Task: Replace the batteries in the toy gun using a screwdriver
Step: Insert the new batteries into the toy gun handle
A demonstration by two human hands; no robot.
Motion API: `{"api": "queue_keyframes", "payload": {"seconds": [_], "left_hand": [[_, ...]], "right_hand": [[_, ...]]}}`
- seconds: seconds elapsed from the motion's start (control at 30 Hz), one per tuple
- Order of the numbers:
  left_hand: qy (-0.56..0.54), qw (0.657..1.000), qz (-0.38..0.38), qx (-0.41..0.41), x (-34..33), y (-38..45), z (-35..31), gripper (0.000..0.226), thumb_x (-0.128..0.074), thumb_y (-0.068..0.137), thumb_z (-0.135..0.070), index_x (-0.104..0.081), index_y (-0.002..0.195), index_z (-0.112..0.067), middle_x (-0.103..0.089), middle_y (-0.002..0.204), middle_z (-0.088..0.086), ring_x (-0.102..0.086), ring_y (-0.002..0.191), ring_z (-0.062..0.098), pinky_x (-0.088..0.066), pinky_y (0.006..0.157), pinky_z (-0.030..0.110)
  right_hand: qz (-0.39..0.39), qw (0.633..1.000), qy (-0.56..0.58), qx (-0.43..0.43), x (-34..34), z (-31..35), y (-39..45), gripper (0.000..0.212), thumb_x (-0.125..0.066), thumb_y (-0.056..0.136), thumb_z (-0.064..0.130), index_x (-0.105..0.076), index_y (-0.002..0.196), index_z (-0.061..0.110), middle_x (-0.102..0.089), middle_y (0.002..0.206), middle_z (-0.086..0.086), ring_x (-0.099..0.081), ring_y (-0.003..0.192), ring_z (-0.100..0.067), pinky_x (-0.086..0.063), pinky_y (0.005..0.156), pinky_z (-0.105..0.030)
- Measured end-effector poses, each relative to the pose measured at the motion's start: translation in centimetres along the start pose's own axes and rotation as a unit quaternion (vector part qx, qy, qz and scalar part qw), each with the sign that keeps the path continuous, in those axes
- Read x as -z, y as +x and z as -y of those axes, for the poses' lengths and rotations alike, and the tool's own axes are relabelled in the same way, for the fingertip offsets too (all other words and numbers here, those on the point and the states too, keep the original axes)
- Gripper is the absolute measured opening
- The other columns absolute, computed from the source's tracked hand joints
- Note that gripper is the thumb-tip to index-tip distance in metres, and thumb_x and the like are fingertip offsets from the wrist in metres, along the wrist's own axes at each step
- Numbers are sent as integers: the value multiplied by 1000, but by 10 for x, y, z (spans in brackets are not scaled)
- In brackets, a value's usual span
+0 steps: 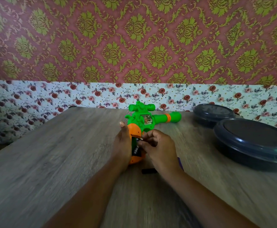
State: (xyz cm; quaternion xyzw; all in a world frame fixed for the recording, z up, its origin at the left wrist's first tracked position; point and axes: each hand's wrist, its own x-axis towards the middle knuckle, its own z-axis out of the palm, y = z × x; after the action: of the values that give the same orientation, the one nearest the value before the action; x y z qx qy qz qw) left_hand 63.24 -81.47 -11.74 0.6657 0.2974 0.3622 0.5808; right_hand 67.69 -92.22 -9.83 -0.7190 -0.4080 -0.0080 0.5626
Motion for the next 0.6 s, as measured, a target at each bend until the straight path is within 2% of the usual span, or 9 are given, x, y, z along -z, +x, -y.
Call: {"api": "queue_keyframes", "payload": {"seconds": [0.03,0.07,0.13,0.23,0.37,0.43,0.53,0.6], "left_hand": [[-3,1000,1,1,0,-1,0,79,-8,92,-62,-59,123,-10,-66,112,15,-65,89,20,-42,61,20],[-9,1000,5,0,1,-1,-1,79,-9,92,-62,-61,120,-11,-67,112,14,-65,93,21,-43,65,21],[-17,1000,16,-6,0,-2,-2,77,-10,92,-62,-64,113,-12,-69,106,12,-66,91,20,-47,70,26],[-12,1000,12,-2,0,-2,-4,74,-9,95,-59,-63,114,-11,-69,97,10,-66,83,17,-45,63,25],[1,1000,15,-6,0,-2,-2,77,-6,93,-61,-61,119,-14,-68,106,10,-65,91,18,-45,68,24],[3,1000,18,-11,1,-4,-4,76,-6,94,-60,-62,118,-15,-68,102,8,-64,88,15,-45,67,23],[-15,999,31,-2,0,-7,-6,76,-8,92,-63,-63,114,-16,-69,99,9,-66,88,19,-52,72,31],[-22,999,40,3,1,-7,-7,77,-8,91,-63,-62,114,-13,-70,100,11,-67,89,22,-52,68,30]], "right_hand": [[13,999,-38,27,0,1,0,14,-70,78,10,-68,87,22,-65,84,7,-58,75,-3,-39,68,-5],[27,994,-84,58,1,1,0,21,-67,79,7,-70,97,18,-65,90,5,-58,82,-6,-37,72,-3],[63,978,-164,115,2,-1,-1,34,-61,80,1,-67,111,15,-62,105,-3,-55,98,-15,-35,82,-10],[117,948,-258,146,3,-2,-2,38,-56,84,7,-61,120,17,-51,118,-5,-45,112,-18,-31,87,-17],[123,934,-294,164,4,0,-3,24,-54,87,15,-67,108,13,-49,120,-5,-44,112,-20,-39,87,-28],[122,924,-318,172,3,1,-4,24,-53,87,15,-66,107,14,-50,117,-4,-43,111,-20,-41,84,-31],[93,905,-360,209,3,2,-4,18,-64,72,10,-64,90,11,-58,96,-7,-55,93,-27,-48,64,-35],[76,899,-374,215,2,2,-3,21,-71,59,11,-60,77,13,-60,79,-5,-60,75,-27,-48,50,-32]]}}
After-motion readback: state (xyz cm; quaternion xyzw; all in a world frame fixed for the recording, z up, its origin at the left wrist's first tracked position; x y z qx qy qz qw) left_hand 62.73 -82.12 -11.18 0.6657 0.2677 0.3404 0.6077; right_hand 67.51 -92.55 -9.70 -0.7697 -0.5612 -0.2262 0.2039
